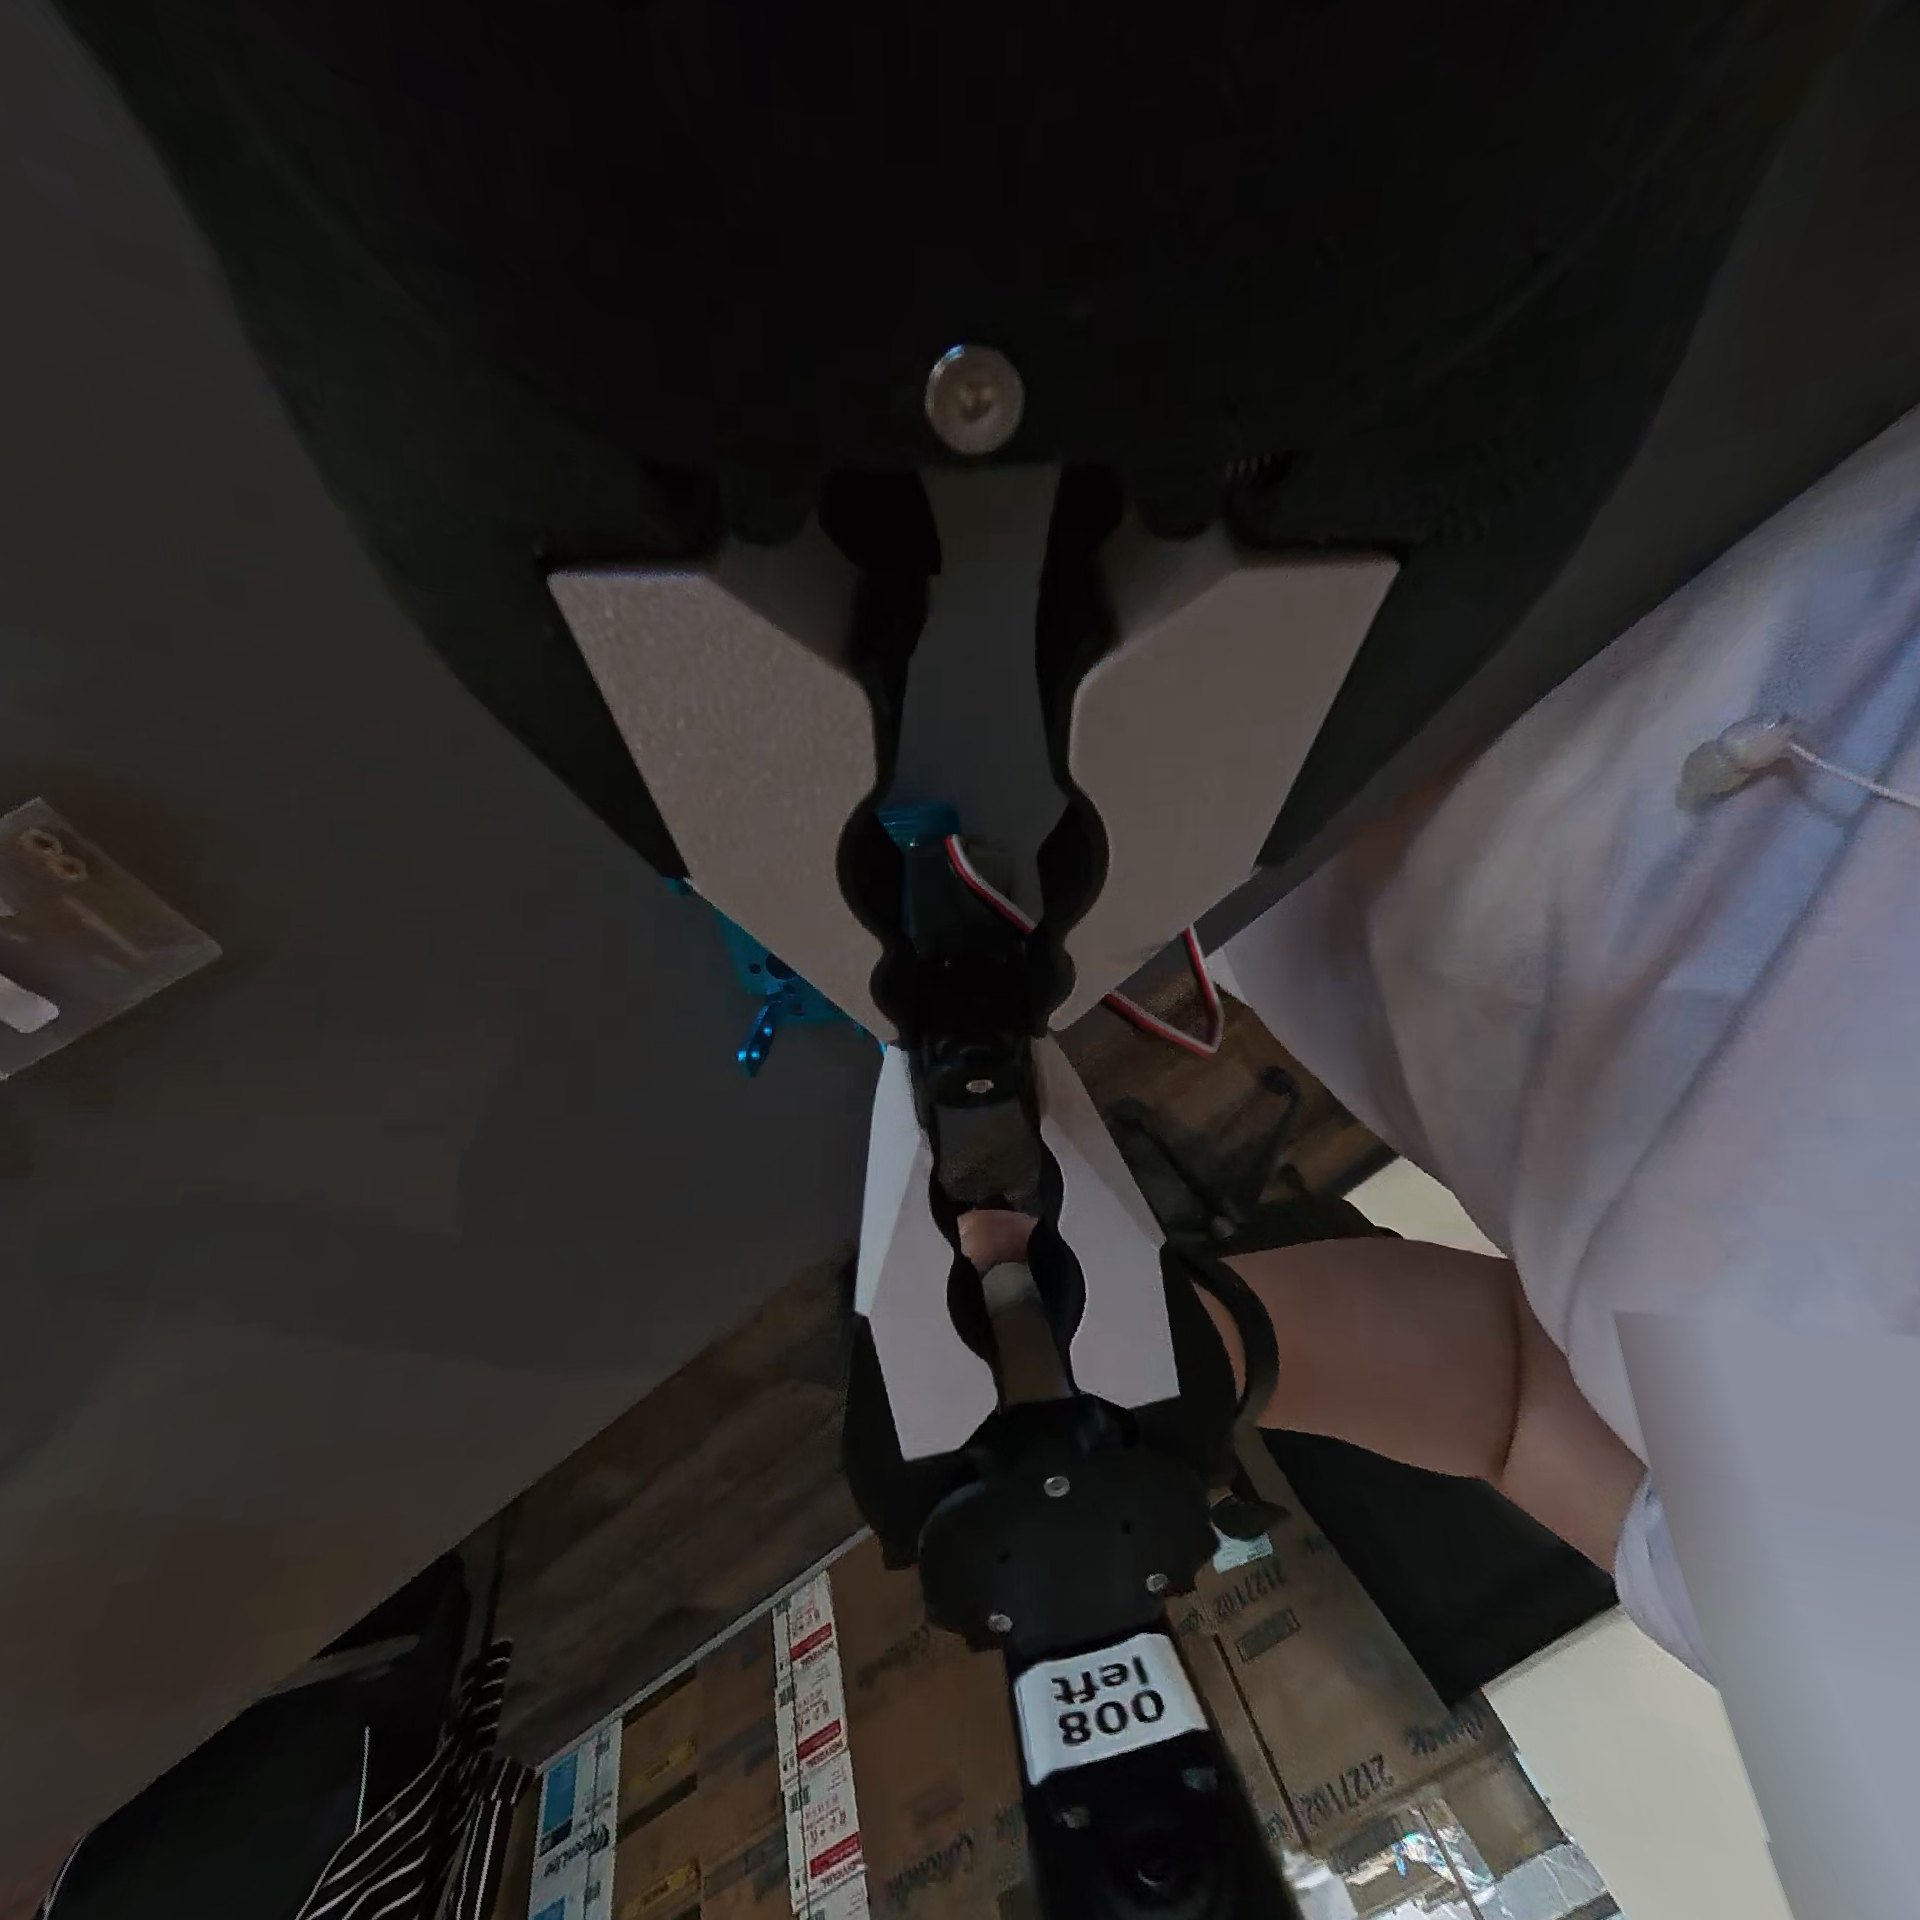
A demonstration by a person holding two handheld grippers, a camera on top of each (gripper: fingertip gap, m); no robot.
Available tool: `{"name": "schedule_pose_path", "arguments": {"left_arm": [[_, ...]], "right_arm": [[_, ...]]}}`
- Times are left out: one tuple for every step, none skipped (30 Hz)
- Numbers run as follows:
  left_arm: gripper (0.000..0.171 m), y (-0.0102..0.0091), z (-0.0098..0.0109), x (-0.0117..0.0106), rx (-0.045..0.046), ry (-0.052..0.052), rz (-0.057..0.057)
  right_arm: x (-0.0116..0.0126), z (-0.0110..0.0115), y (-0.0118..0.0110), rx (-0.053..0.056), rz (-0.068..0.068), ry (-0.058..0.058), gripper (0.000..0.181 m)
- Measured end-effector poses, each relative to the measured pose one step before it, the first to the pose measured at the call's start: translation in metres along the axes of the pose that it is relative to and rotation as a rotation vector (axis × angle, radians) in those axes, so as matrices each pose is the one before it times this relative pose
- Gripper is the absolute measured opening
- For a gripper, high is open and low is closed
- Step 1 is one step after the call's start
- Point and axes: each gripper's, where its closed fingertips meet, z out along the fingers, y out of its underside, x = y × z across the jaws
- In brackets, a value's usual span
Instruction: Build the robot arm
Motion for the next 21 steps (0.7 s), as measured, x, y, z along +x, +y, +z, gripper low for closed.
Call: {"name": "schedule_pose_path", "arguments": {"left_arm": [[0.021, 0.00103, -0.00021, -0.00028, -0.01351, -0.0156, 0.0126], [0.021, 0.00026, -0.00044, -0.00043, -0.00717, -0.0134, 0.0044], [0.021, -0.00021, -0.00026, -0.00077, -0.00340, -0.0109, -0.0011], [0.021, -0.00005, 0.00044, -0.00039, -0.00184, -0.0047, -0.0028], [0.021, 0.00049, 0.00080, -0.00038, -0.00239, -0.0018, -0.0026], [0.021, 0.00035, 0.00074, -0.00088, -0.00123, -0.0032, -0.0042], [0.021, -0.00011, 0.00035, -0.00050, -0.00003, 0.0004, -0.0093], [0.021, -0.00028, 0.00016, 0.00029, -0.00305, 0.0065, -0.0128], [0.021, -0.00047, -0.00019, 0.00086, -0.00399, 0.0087, -0.0118], [0.021, -0.00046, -0.00025, 0.00064, -0.00312, 0.0040, -0.0060], [0.021, -0.00023, -0.00018, -0.00003, -0.00257, -0.0022, 0.0021], [0.021, -0.00014, -0.00069, 0.00004, -0.00375, -0.0042, 0.0084], [0.021, -0.00055, -0.00110, -0.00056, -0.00274, -0.0065, 0.0117], [0.021, -0.00048, -0.00104, -0.00059, -0.00311, -0.0038, 0.0102], [0.021, 0.00000, -0.00065, -0.00013, -0.00589, 0.0041, 0.0018], [0.021, 0.00006, -0.00040, -0.00017, -0.00706, 0.0074, -0.0041], [0.021, -0.00008, -0.00038, -0.00034, -0.00639, 0.0085, -0.0055], [0.021, -0.00063, -0.00075, 0.00023, -0.00433, 0.0122, -0.0086], [0.021, -0.00126, -0.00124, -0.00016, -0.00051, 0.0113, -0.0110], [0.021, -0.00142, -0.00153, -0.00038, -0.00033, 0.0094, -0.0119], [0.021, -0.00066, -0.00106, -0.00041, -0.00509, 0.0071, -0.0126]], "right_arm": [[-0.00015, 0.00096, -0.00003, 0.0061, -0.0050, -0.0025, 0.021], [-0.00002, 0.00046, -0.00021, 0.0012, -0.0095, 0.0012, 0.021], [0.00053, 0.00007, -0.00028, -0.0044, -0.0064, 0.0054, 0.021], [0.00030, -0.00004, -0.00036, -0.0044, -0.0059, 0.0036, 0.021], [0.00036, -0.00022, 0.00033, -0.0051, -0.0063, 0.0030, 0.021], [0.00101, -0.00011, 0.00009, 0.0021, -0.0026, 0.0040, 0.021], [0.00085, -0.00025, 0.00004, 0.0068, 0.0065, -0.0005, 0.021], [0.00019, -0.00032, 0.00010, 0.0088, 0.0135, -0.0068, 0.022], [-0.00054, -0.00042, 0.00013, 0.0056, 0.0117, -0.0095, 0.021], [-0.00042, -0.00031, 0.00010, 0.0004, 0.0034, -0.0039, 0.021], [-0.00011, -0.00013, -0.00020, -0.0019, -0.0069, 0.0037, 0.021], [-0.00037, 0.00037, -0.00041, -0.0039, -0.0102, 0.0037, 0.021], [-0.00012, 0.00040, -0.00119, 0.0001, -0.0075, 0.0044, 0.021], [0.00024, 0.00046, -0.00085, -0.0007, -0.0047, 0.0042, 0.021], [-0.00003, 0.00034, -0.00019, -0.0014, -0.0013, 0.0002, 0.022], [0.00032, 0.00017, 0.00037, 0.0004, 0.0037, -0.0009, 0.022], [0.00067, 0.00020, 0.00049, 0.0017, 0.0087, -0.0008, 0.021], [0.00031, 0.00016, 0.00023, 0.0041, 0.0109, -0.0048, 0.022], [0.00047, 0.00008, -0.00064, 0.0080, 0.0116, -0.0034, 0.022], [0.00104, 0.00036, 0.00002, 0.0041, 0.0105, 0.0007, 0.022], [0.00099, 0.00066, 0.00017, 0.0019, 0.0076, -0.0001, 0.023]]}}
